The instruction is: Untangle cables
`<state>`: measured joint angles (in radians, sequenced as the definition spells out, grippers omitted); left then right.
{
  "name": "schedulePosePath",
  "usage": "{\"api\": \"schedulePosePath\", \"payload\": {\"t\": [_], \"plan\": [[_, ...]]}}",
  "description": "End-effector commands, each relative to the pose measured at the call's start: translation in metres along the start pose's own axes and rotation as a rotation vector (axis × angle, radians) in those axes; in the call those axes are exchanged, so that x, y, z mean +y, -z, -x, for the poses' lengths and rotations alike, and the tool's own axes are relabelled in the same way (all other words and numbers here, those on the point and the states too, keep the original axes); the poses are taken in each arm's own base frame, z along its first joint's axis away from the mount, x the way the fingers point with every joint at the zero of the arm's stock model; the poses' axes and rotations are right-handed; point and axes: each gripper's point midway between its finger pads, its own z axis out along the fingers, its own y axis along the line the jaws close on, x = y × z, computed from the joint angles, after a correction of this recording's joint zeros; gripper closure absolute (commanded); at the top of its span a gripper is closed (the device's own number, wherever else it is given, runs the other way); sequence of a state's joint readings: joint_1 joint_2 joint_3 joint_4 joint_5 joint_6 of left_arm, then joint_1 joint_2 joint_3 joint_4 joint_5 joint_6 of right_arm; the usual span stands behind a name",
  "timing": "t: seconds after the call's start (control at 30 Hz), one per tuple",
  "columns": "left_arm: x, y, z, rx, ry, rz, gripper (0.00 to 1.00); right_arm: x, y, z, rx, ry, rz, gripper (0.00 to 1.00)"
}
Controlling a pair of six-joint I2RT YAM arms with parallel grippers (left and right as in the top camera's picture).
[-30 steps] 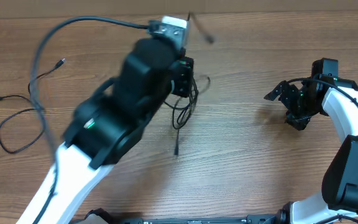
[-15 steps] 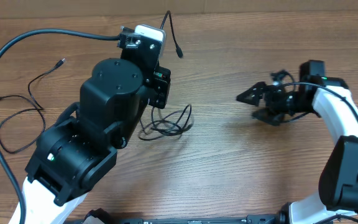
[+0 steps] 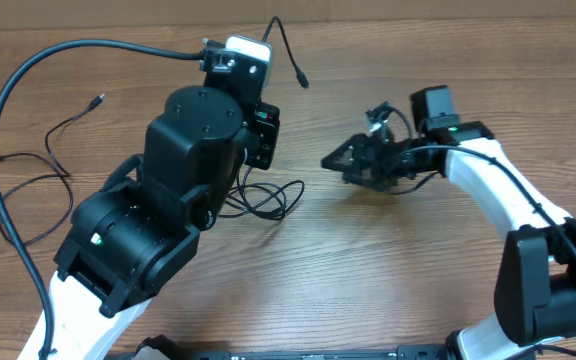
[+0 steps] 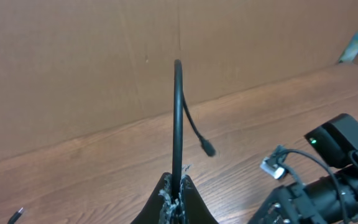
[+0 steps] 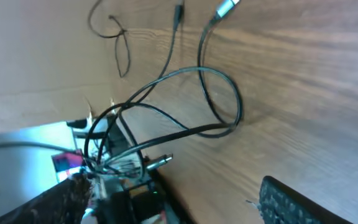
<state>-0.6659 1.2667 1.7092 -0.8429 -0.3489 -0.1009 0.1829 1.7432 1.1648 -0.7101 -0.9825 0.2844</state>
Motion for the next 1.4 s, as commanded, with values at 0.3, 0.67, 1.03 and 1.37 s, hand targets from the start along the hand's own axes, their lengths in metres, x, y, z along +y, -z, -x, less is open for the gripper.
{"api": "schedulePosePath", "payload": {"t": [0.3, 0.67, 1.03, 1.37], "plan": [[0.002, -0.006, 0.0, 0.012, -0.009, 0.023, 0.96, -0.02, -0.045, -0.008, -0.119, -0.509, -0.297, 0.25], [0.002, -0.006, 0.0, 0.011, -0.008, 0.024, 0.96, -0.023, -0.085, -0.003, -0.222, -0.533, -0.373, 0.42], [0.073, -0.001, 0.004, -0.026, 0.114, 0.351, 0.96, -0.084, -0.056, -0.005, -0.388, -0.559, -0.689, 0.96], [0.087, -0.01, 0.003, -0.023, 0.4, 0.193, 0.96, -0.109, -0.023, -0.008, -0.337, -0.663, -0.713, 0.64]]}}
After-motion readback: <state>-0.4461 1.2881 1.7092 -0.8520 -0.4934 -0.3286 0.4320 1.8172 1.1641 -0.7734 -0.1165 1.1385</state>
